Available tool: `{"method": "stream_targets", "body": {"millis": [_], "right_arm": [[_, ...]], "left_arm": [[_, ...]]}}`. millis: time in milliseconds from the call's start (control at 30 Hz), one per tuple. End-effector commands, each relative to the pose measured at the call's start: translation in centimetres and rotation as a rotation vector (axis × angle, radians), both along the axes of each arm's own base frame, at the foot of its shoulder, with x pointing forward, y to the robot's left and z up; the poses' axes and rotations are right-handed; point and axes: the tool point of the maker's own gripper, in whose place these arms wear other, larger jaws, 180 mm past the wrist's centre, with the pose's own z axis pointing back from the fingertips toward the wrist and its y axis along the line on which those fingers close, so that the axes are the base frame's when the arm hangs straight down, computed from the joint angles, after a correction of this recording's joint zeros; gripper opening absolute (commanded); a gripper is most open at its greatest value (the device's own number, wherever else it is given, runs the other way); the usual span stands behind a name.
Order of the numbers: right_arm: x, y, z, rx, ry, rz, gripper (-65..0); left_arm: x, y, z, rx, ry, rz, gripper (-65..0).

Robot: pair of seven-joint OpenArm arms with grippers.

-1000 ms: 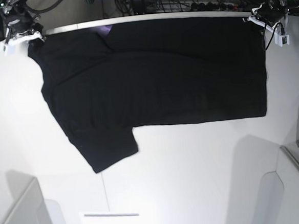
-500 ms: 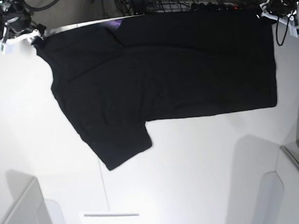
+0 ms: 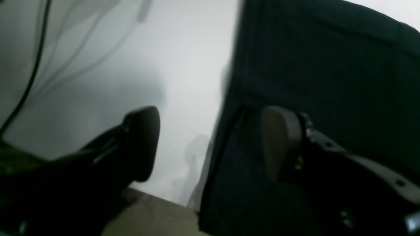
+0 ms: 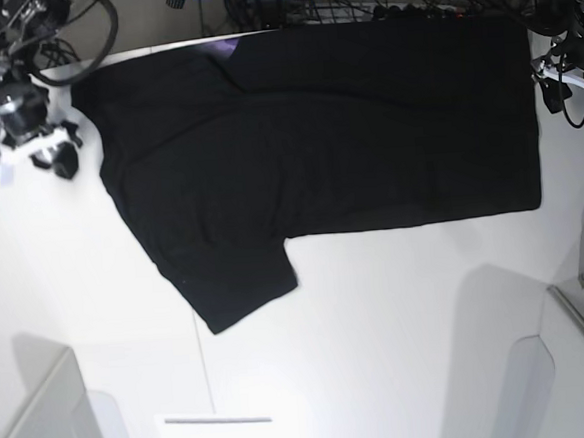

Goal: Fold the T-shirt properly
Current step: 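Release the shirt and move both grippers to the hem corners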

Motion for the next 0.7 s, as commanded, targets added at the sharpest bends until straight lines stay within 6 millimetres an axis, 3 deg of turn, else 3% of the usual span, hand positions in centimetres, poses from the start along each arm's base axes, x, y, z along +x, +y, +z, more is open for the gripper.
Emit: {"method": "stream_targets", "body": {"millis": [0,67,133,167,267,367,533,567,667], "right_arm": [[2.6,0.8,1.2,0.017,-0.063,0.031,-36.6],[6.9,2.7,1.1,0.075,-0.067,0.083,-36.5],[11.0,4.4,0.9,0.121,-0.064,0.127,-36.5],[13.1,5.2,1.1,0.135,-0.075,0.147,-36.5],[18.1,6.6,1.0,0.132,-0.079,0.216,-36.5],[21.3,7.6,-0.7,0.108,-0.020,0.273,-36.5],[22.5,7.9,-4.0,0.041,0.110,0.333,-36.3],[22.4,8.2,-4.2,0.026,0.121,0.353,-36.3],[22.2,9.2,-4.5,0.002,0.132,0.396,-36.3]], "left_arm": [[0.4,0.4,1.1,0.029,-0.025,-0.013,-25.7],[0.5,0.4,1.1,0.029,-0.028,-0.013,-39.8],[0.5,0.4,1.1,0.032,-0.027,-0.014,-59.4],[0.5,0.4,1.1,0.032,-0.027,-0.014,-65.0],[0.4,0.4,1.1,0.034,-0.022,-0.014,-65.0],[0.5,1.1,1.6,0.059,-0.014,-0.027,-65.0],[0.4,1.9,1.5,0.067,0.000,-0.024,-65.0],[0.5,2.1,1.5,0.064,0.000,-0.022,-62.7],[0.3,2.4,0.7,0.044,0.009,-0.009,-43.4]]}}
